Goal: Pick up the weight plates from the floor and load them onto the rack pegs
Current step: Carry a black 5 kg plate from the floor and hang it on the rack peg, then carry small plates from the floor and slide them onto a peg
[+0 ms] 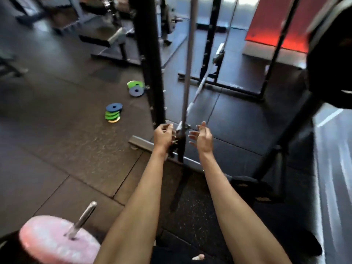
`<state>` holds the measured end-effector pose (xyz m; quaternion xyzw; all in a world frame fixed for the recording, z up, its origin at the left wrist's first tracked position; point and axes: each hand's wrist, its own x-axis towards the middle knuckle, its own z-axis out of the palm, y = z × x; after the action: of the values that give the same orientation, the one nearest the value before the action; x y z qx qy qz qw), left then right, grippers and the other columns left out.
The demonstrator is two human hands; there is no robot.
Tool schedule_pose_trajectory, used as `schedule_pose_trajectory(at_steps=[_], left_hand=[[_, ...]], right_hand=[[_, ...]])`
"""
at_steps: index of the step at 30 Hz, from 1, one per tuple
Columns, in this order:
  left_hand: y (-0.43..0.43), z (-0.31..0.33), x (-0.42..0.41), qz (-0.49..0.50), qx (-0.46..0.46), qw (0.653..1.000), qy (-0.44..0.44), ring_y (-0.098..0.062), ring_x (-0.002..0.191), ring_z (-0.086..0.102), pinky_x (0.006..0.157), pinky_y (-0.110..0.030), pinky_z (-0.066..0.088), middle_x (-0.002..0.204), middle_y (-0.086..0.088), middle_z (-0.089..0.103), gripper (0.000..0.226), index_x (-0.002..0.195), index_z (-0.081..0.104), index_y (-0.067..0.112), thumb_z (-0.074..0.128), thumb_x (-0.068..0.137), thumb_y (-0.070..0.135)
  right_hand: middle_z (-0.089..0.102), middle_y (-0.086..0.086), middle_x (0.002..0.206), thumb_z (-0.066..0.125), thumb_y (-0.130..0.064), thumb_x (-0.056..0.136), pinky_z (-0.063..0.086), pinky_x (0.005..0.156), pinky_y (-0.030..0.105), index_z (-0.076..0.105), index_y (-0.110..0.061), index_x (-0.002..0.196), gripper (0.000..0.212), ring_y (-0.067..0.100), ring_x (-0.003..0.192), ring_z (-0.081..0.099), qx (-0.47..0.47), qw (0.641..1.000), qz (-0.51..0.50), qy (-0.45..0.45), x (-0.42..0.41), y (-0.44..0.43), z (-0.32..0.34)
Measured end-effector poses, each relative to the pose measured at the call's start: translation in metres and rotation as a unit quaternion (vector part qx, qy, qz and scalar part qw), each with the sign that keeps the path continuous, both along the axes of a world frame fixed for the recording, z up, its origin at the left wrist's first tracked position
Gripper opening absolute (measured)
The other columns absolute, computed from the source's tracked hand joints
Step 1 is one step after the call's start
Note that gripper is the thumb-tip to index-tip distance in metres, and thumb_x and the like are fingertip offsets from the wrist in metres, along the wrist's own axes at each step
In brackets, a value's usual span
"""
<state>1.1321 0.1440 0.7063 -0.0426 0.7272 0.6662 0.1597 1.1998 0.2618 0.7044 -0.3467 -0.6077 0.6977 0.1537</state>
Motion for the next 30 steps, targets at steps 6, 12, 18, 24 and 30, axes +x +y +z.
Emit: schedule_pose_trajectory(at_steps=[6, 12, 18, 24, 30], left_hand=[[-0.152, -0.078, -0.058, 0.074, -0.105, 0.987, -0.093, -0.025, 0.059, 0.067, 0.055, -0.030, 0.053, 0.075, -0.017, 0.069, 0.020, 0.076, 0.055, 0.021, 0.055, 0.094, 0.016], [-0.272, -0.108, -0.099, 0.073, -0.163, 0.968, -0.178, -0.018, 0.049, 0.052, 0.047, -0.023, 0.033, 0.063, -0.006, 0.060, 0.019, 0.075, 0.052, 0.020, 0.049, 0.093, 0.015], [-0.347, -0.131, -0.137, 0.056, -0.230, 0.945, -0.227, -0.024, 0.067, 0.064, 0.065, -0.035, 0.053, 0.087, -0.012, 0.072, 0.010, 0.087, 0.057, 0.019, 0.049, 0.092, 0.020], [-0.392, -0.154, -0.201, 0.013, -0.261, 0.933, -0.249, -0.024, 0.060, 0.062, 0.051, -0.023, 0.043, 0.086, -0.009, 0.068, 0.010, 0.094, 0.058, 0.017, 0.048, 0.094, 0.021], [-0.425, -0.171, -0.311, 0.006, -0.293, 0.917, -0.269, -0.020, 0.058, 0.058, 0.053, -0.024, 0.039, 0.083, -0.009, 0.064, 0.020, 0.076, 0.050, 0.023, 0.043, 0.095, 0.021]], right_hand=[[0.069, 0.008, 0.077, 0.043, -0.051, 0.099, 0.055, 0.078, 0.052, 0.057, -0.020, 0.084, 0.038, 0.032, 0.073, 0.069, 0.049, 0.978, 0.177, -0.097, -0.094, -0.148, -0.054], [0.073, 0.014, 0.079, 0.044, -0.044, 0.102, 0.054, 0.086, 0.055, 0.057, -0.020, 0.076, 0.037, 0.036, 0.083, 0.072, 0.087, 0.930, 0.312, -0.176, -0.168, -0.270, -0.106], [0.073, 0.009, 0.088, 0.047, -0.043, 0.100, 0.058, 0.087, 0.049, 0.061, -0.016, 0.097, 0.030, 0.025, 0.086, 0.072, 0.141, 0.872, 0.409, -0.228, -0.216, -0.332, -0.135], [0.074, 0.012, 0.090, 0.048, -0.037, 0.102, 0.058, 0.082, 0.044, 0.057, -0.013, 0.104, 0.025, 0.028, 0.089, 0.072, 0.177, 0.813, 0.473, -0.291, -0.296, -0.367, -0.161], [0.075, 0.020, 0.092, 0.045, -0.033, 0.103, 0.059, 0.076, 0.043, 0.059, -0.010, 0.098, 0.027, 0.034, 0.083, 0.073, 0.214, 0.765, 0.522, -0.309, -0.414, -0.384, -0.187]])
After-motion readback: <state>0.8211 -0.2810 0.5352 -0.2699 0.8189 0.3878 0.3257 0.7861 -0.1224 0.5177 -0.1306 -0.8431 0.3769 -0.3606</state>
